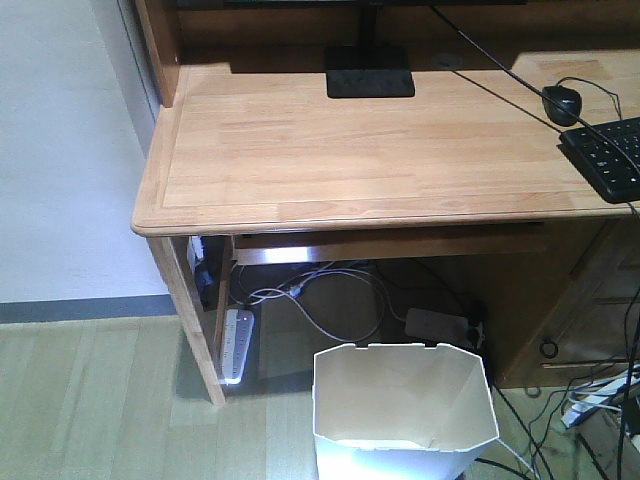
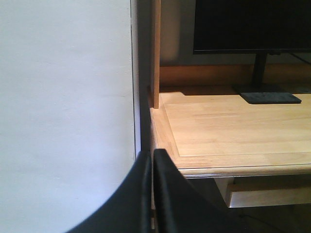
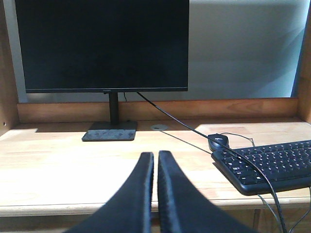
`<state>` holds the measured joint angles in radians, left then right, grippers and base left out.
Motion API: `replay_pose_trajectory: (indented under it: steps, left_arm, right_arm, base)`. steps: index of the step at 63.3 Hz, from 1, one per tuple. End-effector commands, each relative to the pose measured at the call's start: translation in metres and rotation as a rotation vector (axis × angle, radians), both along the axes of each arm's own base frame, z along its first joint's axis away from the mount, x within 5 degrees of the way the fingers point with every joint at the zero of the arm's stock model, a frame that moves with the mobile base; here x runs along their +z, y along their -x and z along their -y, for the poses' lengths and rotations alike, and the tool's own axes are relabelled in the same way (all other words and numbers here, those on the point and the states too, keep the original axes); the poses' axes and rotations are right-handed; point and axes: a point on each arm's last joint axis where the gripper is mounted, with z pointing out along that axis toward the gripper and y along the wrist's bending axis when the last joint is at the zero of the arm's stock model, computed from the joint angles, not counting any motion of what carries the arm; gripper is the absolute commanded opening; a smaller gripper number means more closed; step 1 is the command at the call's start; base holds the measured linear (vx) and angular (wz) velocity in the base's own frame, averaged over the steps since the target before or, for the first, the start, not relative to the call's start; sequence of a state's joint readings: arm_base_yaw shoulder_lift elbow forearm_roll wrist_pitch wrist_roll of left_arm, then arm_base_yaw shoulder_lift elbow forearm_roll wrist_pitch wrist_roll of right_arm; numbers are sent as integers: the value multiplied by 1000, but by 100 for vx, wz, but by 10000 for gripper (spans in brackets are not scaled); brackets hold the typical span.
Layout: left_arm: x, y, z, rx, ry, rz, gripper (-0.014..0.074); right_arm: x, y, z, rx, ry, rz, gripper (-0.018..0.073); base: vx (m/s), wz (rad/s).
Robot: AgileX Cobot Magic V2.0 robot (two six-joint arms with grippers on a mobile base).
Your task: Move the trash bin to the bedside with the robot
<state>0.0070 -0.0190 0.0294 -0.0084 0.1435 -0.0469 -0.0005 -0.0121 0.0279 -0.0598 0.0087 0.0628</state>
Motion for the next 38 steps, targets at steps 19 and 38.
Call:
replay_pose_trajectory:
  steps: [19, 38]
  left_arm:
    - [-3, -1, 0, -2, 17, 54, -6]
    - [-3, -1, 0, -2, 17, 54, -6]
  right_arm:
    - [7, 2, 0, 1, 6, 121, -3]
    - [52, 2, 0, 0, -31, 147, -3]
  base:
    - [0, 0]
    - [0, 0]
